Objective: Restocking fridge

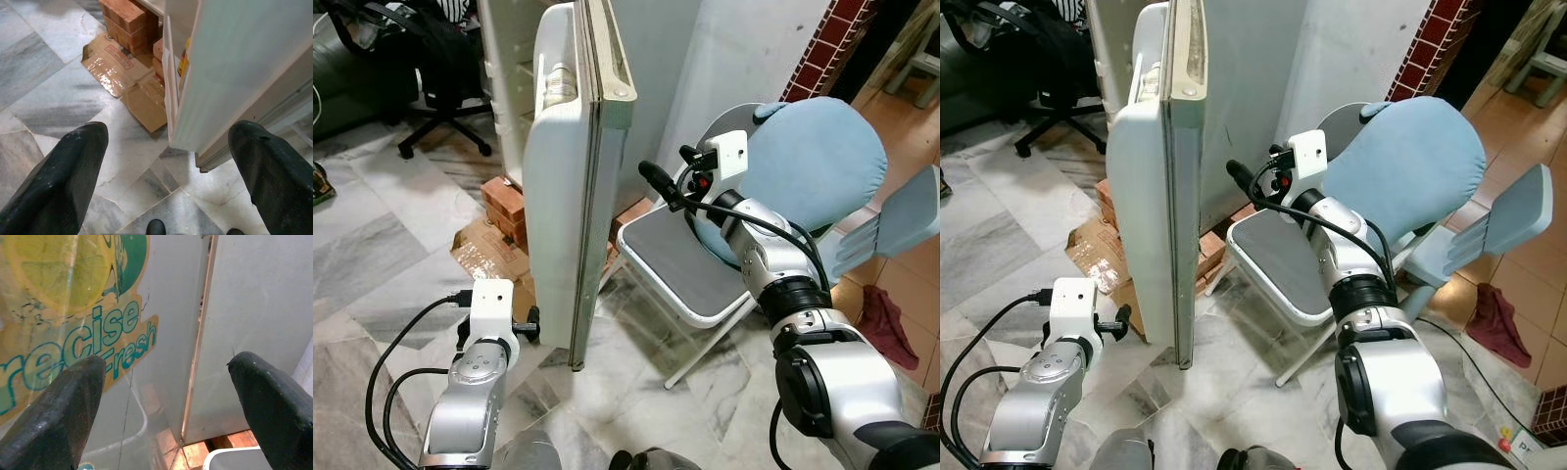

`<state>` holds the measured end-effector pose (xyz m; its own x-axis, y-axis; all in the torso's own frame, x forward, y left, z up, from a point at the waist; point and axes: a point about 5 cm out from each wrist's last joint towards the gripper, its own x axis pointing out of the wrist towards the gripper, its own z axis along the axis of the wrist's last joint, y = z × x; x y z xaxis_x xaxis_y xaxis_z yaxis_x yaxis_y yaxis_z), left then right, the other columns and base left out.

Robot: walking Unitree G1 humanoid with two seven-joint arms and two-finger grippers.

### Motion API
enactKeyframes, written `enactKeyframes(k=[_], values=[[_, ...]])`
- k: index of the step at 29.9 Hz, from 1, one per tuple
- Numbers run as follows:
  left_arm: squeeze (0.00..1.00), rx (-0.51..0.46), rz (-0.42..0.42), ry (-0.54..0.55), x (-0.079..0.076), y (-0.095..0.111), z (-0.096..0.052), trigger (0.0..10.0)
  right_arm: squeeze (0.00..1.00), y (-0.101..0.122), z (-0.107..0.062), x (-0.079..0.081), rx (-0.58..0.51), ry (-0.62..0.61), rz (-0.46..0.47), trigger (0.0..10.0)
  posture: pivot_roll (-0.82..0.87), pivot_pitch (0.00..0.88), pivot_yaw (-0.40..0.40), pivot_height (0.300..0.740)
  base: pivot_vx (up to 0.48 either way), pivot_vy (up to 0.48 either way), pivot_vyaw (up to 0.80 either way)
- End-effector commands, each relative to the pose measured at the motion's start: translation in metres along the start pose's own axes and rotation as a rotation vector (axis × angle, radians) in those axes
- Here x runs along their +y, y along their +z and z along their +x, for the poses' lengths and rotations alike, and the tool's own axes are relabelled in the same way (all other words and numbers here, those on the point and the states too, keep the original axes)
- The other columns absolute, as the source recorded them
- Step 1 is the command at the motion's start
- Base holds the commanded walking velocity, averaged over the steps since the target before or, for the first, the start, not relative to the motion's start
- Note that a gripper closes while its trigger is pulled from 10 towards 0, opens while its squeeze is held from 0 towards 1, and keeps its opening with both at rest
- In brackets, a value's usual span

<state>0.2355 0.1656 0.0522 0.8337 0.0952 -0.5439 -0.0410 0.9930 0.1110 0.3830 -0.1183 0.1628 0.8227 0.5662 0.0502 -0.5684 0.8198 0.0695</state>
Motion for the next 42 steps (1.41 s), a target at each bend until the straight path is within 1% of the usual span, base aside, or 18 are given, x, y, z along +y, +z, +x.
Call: enactKeyframes(k=[1, 2, 3, 4, 9, 12, 19, 24, 27, 30, 31, 32, 34, 36, 37, 38, 39, 42], values=[[0.00, -0.012, -0.024, 0.051, 0.007, 0.008, 0.002, 10.0, 0.00, 0.001, 0.005, 0.030, -0.031, 0.064, 0.025, 10.0, 0.17, 0.000, -0.125, 0.740, 0.000, 0.000, 0.00], [0.00, -0.012, -0.049, 0.100, 0.014, 0.010, 0.003, 10.0, 0.00, -0.002, 0.007, 0.058, -0.038, 0.124, 0.053, 10.0, 0.17, 0.000, -0.125, 0.740, 0.000, 0.292, 0.00], [0.00, -0.015, -0.064, 0.132, 0.019, 0.011, 0.004, 10.0, 0.00, -0.003, 0.009, 0.077, -0.043, 0.156, 0.086, 10.0, 0.17, 0.000, -0.124, 0.740, 0.000, 0.356, 0.00], [0.00, -0.017, -0.071, 0.149, 0.021, 0.011, 0.005, 10.0, 0.00, -0.004, 0.010, 0.087, -0.045, 0.172, 0.105, 10.0, 0.17, 0.000, -0.124, 0.740, 0.000, 0.356, 0.00], [0.00, -0.017, -0.057, 0.142, 0.020, 0.011, 0.005, 10.0, 0.00, -0.007, 0.014, 0.082, -0.048, 0.099, 0.107, 10.0, 0.17, 0.000, -0.127, 0.740, 0.000, 0.357, 0.21], [0.00, -0.015, -0.063, 0.151, 0.020, 0.011, 0.005, 10.0, 0.00, -0.006, 0.010, 0.079, -0.029, 0.062, 0.083, 10.0, 0.17, 0.000, -0.132, 0.740, 0.000, 0.333, 0.80], [0.00, -0.005, -0.063, 0.162, 0.020, 0.012, 0.007, 10.0, 0.00, -0.006, 0.008, 0.080, -0.007, 0.049, 0.092, 10.0, 0.17, 0.000, -0.131, 0.740, 0.000, 0.423, 0.80], [0.00, -0.010, -0.054, 0.165, 0.020, 0.012, 0.007, 10.0, 0.00, -0.011, 0.006, 0.078, 0.009, 0.028, 0.102, 10.0, 0.17, 0.000, -0.130, 0.740, 0.000, 0.480, 0.00], [0.00, -0.017, -0.055, 0.173, 0.022, 0.012, 0.007, 10.0, 0.00, -0.012, 0.005, 0.075, 0.020, 0.009, 0.090, 10.0, 0.17, 0.000, -0.130, 0.740, 0.000, 0.480, 0.00], [0.00, -0.037, -0.056, 0.181, 0.024, 0.014, 0.007, 10.0, 0.00, -0.016, 0.001, 0.068, 0.041, -0.022, 0.071, 10.0, 0.17, 0.000, -0.130, 0.740, 0.000, 0.480, 0.00], [0.00, -0.048, -0.043, 0.179, 0.025, 0.015, 0.007, 10.0, 0.00, -0.019, -0.002, 0.065, 0.049, -0.037, 0.068, 10.0, 0.17, 0.000, -0.131, 0.740, 0.000, 0.480, 0.00], [0.00, -0.048, -0.043, 0.179, 0.025, 0.015, 0.007, 10.0, 0.00, -0.019, -0.002, 0.065, 0.049, -0.037, 0.068, 10.0, 0.17, 0.000, -0.131, 0.740, 0.000, 0.480, 0.00], [0.00, -0.076, -0.049, 0.180, 0.026, 0.017, 0.006, 10.0, 0.00, -0.025, -0.009, 0.055, 0.066, -0.101, 0.062, 10.0, 0.16, 0.000, -0.135, 0.740, 0.000, 0.480, 0.00], [0.00, -0.085, -0.055, 0.181, 0.027, 0.018, 0.006, 10.0, 0.00, -0.026, -0.012, 0.052, 0.068, -0.119, 0.052, 10.0, 0.16, 0.000, -0.134, 0.740, 0.000, 0.480, 0.00], [0.00, -0.098, -0.064, 0.187, 0.029, 0.019, 0.006, 10.0, 0.00, -0.029, -0.017, 0.046, 0.072, -0.157, 0.033, 10.0, 0.16, 0.000, -0.134, 0.740, 0.000, 0.480, 0.00], [0.00, -0.098, -0.064, 0.187, 0.029, 0.019, 0.006, 10.0, 0.00, -0.029, -0.017, 0.046, 0.072, -0.157, 0.033, 10.0, 0.16, 0.000, -0.134, 0.740, 0.000, 0.480, 0.00], [0.00, -0.102, -0.071, 0.191, 0.030, 0.019, 0.007, 10.0, 0.00, -0.030, -0.020, 0.041, 0.067, -0.190, 0.034, 10.0, 0.15, 0.000, -0.133, 0.740, 0.000, 0.480, 0.00], [0.00, -0.118, -0.085, 0.191, 0.032, 0.021, 0.008, 10.0, 0.00, -0.033, -0.027, 0.033, 0.074, -0.235, 0.031, 10.0, 0.15, 0.000, -0.134, 0.740, 0.000, 0.480, 0.00]])
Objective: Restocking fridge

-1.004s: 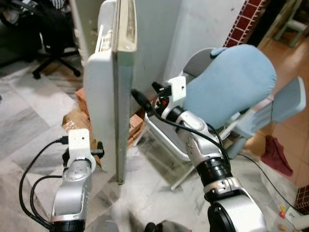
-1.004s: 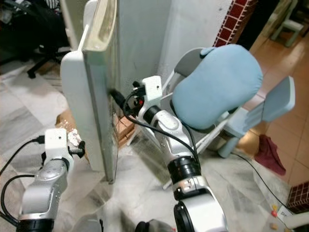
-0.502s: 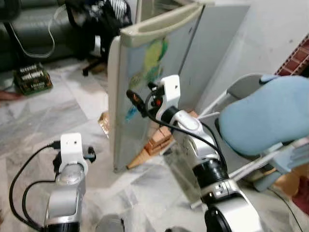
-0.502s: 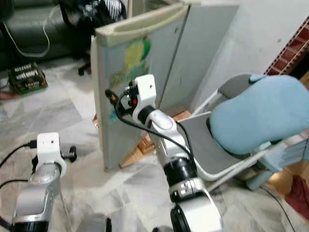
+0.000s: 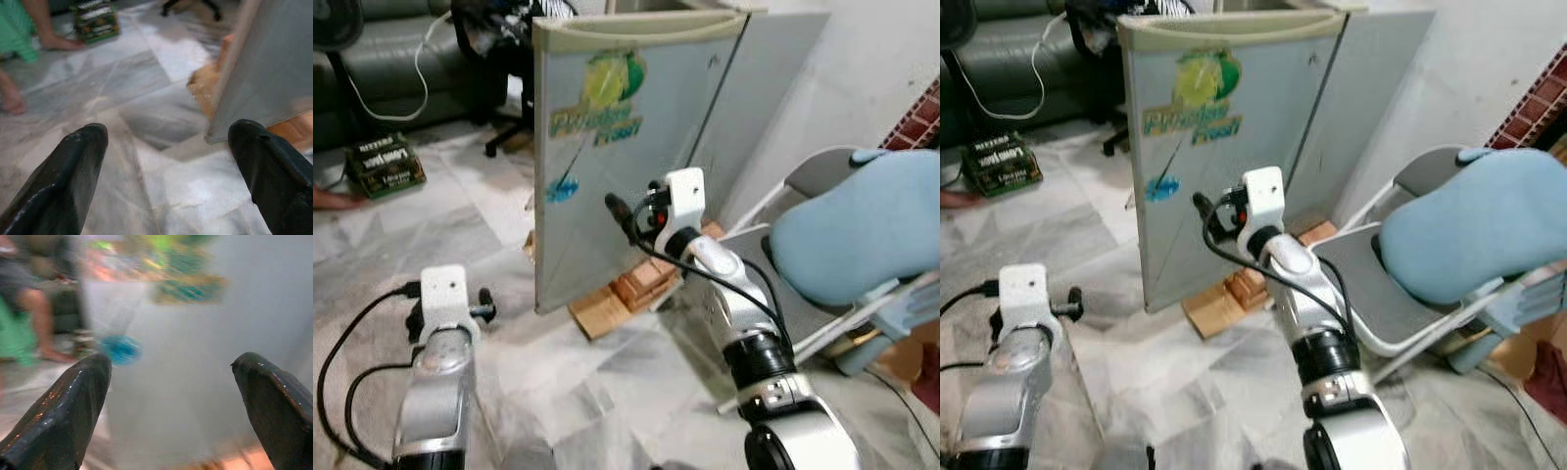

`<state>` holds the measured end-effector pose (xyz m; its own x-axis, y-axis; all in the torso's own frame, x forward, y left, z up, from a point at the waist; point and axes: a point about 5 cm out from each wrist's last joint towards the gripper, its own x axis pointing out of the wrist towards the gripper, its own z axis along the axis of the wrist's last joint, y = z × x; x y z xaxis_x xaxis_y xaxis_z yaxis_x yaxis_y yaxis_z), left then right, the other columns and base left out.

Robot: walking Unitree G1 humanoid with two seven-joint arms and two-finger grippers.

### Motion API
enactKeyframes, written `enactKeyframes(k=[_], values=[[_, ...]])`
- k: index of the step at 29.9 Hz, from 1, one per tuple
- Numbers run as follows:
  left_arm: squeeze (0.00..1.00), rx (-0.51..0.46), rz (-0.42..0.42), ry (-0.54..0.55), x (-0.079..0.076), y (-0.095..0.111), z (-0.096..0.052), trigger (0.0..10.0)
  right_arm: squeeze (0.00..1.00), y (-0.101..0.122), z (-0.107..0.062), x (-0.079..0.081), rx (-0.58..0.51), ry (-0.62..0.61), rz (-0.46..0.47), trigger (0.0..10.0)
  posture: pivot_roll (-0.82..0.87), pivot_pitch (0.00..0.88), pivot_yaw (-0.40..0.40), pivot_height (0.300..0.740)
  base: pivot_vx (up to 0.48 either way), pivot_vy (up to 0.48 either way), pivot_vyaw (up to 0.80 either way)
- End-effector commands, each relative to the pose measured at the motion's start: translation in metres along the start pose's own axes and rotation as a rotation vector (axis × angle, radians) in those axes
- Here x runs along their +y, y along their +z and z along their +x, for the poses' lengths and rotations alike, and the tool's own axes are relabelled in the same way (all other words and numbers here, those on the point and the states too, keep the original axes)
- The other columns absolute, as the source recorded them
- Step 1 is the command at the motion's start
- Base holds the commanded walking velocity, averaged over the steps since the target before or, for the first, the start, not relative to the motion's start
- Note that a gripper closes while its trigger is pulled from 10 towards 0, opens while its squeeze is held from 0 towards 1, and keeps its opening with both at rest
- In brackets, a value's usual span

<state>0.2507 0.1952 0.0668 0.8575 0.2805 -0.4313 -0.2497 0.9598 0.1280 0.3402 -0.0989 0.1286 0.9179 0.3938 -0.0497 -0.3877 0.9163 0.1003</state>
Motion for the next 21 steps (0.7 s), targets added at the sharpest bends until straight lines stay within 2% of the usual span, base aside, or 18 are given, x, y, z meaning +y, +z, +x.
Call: enactKeyframes(k=[1, 7, 14, 17, 21], values=[[0.00, -0.024, 0.005, -0.004, 0.002, 0.003, 0.002, 10.0, 0.00, 0.001, -0.002, -0.008, 0.001, -0.045, -0.009, 10.0, 0.14, 0.000, -0.132, 0.740, 0.000, 0.480, 0.00], [0.00, -0.070, -0.001, 0.015, 0.007, 0.013, 0.008, 10.0, 0.00, -0.001, -0.010, -0.023, 0.019, -0.093, -0.026, 10.0, 0.13, 0.000, -0.129, 0.740, 0.000, 0.480, -0.64], [0.00, -0.123, 0.009, 0.061, 0.024, 0.027, 0.018, 10.0, 0.00, -0.002, -0.015, -0.033, 0.031, -0.120, -0.016, 10.0, 0.12, 0.000, -0.132, 0.740, 0.000, 0.480, -0.58], [0.00, -0.146, -0.004, 0.096, 0.036, 0.036, 0.024, 10.0, 0.00, -0.003, -0.018, -0.034, 0.032, -0.123, -0.022, 10.0, 0.12, 0.000, -0.133, 0.740, 0.000, 0.480, 0.00], [0.00, -0.155, -0.005, 0.097, 0.037, 0.037, 0.024, 10.0, 0.00, -0.002, -0.018, -0.034, 0.030, -0.126, -0.018, 10.0, 0.12, 0.000, -0.130, 0.740, 0.000, 0.480, 0.00]])
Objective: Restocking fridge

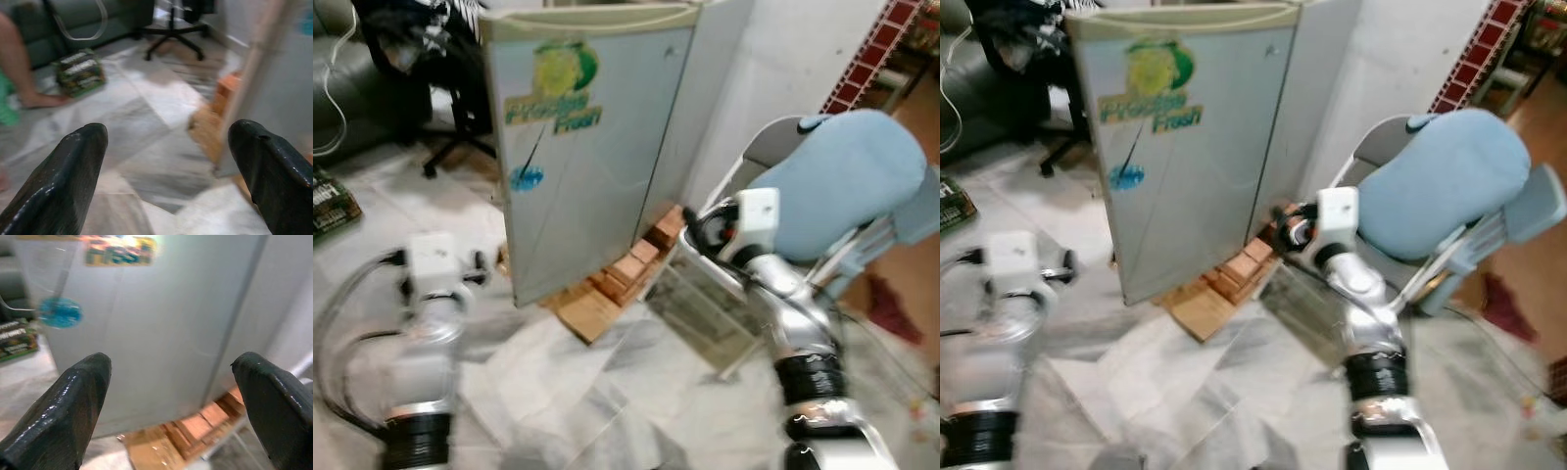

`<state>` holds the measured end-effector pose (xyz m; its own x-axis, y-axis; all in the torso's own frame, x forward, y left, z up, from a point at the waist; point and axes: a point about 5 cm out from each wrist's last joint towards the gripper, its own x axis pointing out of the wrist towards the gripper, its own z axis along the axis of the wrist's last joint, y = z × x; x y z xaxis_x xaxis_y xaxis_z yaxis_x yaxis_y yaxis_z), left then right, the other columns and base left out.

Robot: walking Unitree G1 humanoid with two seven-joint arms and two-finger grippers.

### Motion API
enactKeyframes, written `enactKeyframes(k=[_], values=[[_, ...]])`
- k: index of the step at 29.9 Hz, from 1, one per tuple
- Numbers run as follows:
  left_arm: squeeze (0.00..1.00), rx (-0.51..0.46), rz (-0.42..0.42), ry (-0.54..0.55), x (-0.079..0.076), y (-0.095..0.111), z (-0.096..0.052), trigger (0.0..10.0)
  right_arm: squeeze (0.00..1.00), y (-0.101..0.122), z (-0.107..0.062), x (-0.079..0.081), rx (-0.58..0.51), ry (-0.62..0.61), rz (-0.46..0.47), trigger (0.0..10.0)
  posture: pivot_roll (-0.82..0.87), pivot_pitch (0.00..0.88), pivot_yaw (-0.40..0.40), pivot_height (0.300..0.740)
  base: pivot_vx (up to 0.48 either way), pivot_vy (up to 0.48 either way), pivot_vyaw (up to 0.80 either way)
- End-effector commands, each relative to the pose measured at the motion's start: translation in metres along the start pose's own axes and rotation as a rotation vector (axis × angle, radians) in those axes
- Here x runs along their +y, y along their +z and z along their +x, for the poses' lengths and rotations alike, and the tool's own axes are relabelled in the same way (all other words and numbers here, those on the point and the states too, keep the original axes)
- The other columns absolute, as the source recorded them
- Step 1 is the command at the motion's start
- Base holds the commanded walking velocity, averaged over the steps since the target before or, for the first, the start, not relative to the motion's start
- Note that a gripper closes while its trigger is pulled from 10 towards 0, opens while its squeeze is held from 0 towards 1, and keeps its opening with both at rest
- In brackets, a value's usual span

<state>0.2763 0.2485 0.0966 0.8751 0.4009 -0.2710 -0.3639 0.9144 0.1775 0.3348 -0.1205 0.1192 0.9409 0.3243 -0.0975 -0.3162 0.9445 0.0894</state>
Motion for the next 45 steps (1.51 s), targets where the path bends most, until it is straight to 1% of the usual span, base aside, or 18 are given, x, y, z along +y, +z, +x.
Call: enactKeyframes(k=[1, 3, 5, 12, 17, 27, 31, 32, 33, 35, 37, 45], values=[[0.00, -0.004, -0.012, -0.036, -0.011, -0.001, -0.001, 10.0, 0.00, 0.006, -0.004, -0.015, -0.010, -0.049, -0.011, 10.0, 0.12, 0.000, -0.130, 0.740, 0.000, 0.480, 0.00], [0.00, -0.006, -0.013, -0.040, -0.012, -0.001, -0.003, 10.0, 0.00, 0.005, -0.005, -0.015, -0.010, -0.052, -0.010, 10.0, 0.12, 0.000, -0.130, 0.740, 0.000, 0.480, 0.00], [0.00, -0.003, -0.034, -0.037, -0.013, -0.003, -0.004, 10.0, 0.00, 0.004, -0.006, -0.016, -0.007, -0.058, -0.004, 10.0, 0.12, 0.000, -0.130, 0.740, 0.000, 0.480, 0.00], [0.00, -0.015, -0.040, -0.023, -0.011, -0.002, -0.003, 10.0, 0.00, 0.003, -0.007, -0.017, -0.003, -0.063, -0.003, 10.0, 0.12, 0.000, -0.133, 0.740, 0.000, 0.480, 0.00], [0.00, -0.020, -0.040, -0.005, -0.007, -0.001, -0.002, 10.0, 0.00, 0.003, -0.008, -0.020, -0.001, -0.081, -0.004, 10.0, 0.13, 0.000, -0.137, 0.740, 0.000, 0.480, 0.00], [0.00, -0.024, -0.043, -0.003, -0.007, -0.001, -0.002, 10.0, 0.00, -0.001, -0.010, -0.023, 0.020, -0.105, -0.006, 10.0, 0.12, 0.000, -0.139, 0.740, 0.000, 0.480, 0.00], [0.00, -0.029, -0.045, -0.004, -0.008, 0.000, -0.002, 10.0, 0.00, -0.002, -0.011, -0.025, 0.023, -0.113, -0.007, 10.0, 0.12, 0.000, -0.136, 0.740, 0.000, 0.480, -0.52], [0.00, -0.051, -0.024, -0.013, -0.008, 0.002, -0.002, 10.0, 0.00, -0.001, -0.011, -0.026, 0.022, -0.115, -0.007, 10.0, 0.12, 0.000, -0.136, 0.740, 0.000, 0.480, 0.00], [0.00, -0.051, -0.024, -0.013, -0.008, 0.002, -0.002, 10.0, 0.00, -0.001, -0.011, -0.026, 0.022, -0.115, -0.007, 10.0, 0.12, 0.000, -0.136, 0.740, 0.000, 0.480, 0.00], [0.00, -0.084, -0.012, -0.032, -0.008, 0.005, -0.003, 10.0, 0.00, -0.001, -0.012, -0.028, 0.020, -0.122, -0.010, 10.0, 0.12, 0.000, -0.136, 0.740, 0.000, 0.472, 0.00], [0.00, -0.113, 0.011, -0.033, -0.008, 0.008, -0.004, 10.0, 0.00, -0.001, -0.013, -0.030, 0.021, -0.128, -0.012, 10.0, 0.12, 0.000, -0.137, 0.740, 0.289, 0.386, 0.00], [0.00, -0.109, 0.000, -0.063, -0.013, 0.006, -0.007, 10.0, 0.00, -0.002, -0.016, -0.034, 0.029, -0.147, -0.022, 10.0, 0.11, 0.000, -0.138, 0.740, 0.473, 0.000, 0.00]])
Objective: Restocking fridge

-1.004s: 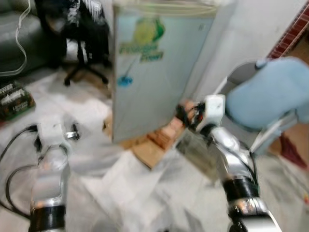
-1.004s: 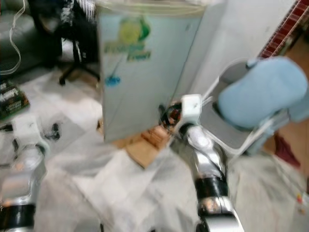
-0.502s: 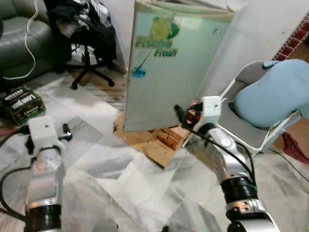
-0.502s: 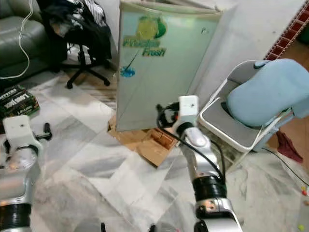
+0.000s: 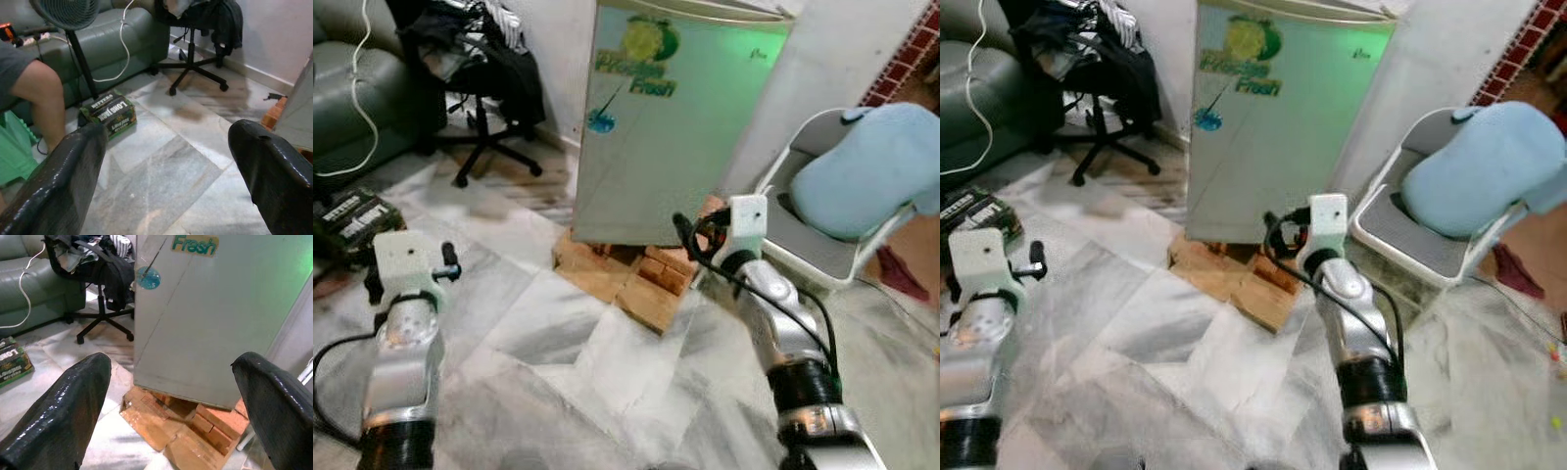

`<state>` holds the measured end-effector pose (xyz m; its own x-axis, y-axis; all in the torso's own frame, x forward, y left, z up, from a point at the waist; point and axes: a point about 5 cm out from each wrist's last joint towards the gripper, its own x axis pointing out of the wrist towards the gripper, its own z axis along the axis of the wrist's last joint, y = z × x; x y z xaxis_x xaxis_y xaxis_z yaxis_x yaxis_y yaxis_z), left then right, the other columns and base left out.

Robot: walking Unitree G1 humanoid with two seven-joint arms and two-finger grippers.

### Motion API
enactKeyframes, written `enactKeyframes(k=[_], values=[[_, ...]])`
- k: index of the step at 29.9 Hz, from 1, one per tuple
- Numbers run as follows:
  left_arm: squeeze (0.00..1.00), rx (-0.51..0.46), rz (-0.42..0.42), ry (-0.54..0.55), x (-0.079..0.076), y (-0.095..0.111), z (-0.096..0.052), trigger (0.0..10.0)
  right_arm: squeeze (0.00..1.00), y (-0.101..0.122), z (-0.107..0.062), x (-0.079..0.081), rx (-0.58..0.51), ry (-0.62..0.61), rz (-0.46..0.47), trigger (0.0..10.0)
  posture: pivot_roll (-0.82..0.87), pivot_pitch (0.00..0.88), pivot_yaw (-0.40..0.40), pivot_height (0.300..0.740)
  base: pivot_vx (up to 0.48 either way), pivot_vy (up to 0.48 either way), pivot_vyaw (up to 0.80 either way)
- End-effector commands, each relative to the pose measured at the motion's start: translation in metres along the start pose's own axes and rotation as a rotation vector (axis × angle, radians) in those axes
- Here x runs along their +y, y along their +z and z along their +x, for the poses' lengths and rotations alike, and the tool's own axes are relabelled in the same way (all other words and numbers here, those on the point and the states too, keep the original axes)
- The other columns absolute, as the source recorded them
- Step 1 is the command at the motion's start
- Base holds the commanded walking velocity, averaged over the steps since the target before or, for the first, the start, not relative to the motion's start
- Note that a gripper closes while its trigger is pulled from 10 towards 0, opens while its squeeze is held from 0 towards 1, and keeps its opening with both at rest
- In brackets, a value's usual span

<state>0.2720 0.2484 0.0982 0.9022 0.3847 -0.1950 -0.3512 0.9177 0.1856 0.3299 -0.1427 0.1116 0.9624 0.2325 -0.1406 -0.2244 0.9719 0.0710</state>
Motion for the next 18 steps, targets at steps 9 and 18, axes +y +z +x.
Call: enactKeyframes(k=[9, 18], values=[[0.00, -0.031, -0.017, -0.061, -0.0164, 0.0059, -0.0029, 10.0, 0.00, 0.0036, -0.0046, -0.0166, 0.003, -0.056, -0.024, 10.0, 0.11, 0.000, -0.142, 0.740, 0.480, 0.000, -0.53], [0.00, -0.018, -0.039, -0.071, -0.0210, 0.0026, -0.0045, 10.0, 0.00, 0.0012, -0.0070, -0.0216, 0.017, -0.083, -0.022, 10.0, 0.11, 0.000, -0.138, 0.740, 0.480, 0.000, -0.80]])
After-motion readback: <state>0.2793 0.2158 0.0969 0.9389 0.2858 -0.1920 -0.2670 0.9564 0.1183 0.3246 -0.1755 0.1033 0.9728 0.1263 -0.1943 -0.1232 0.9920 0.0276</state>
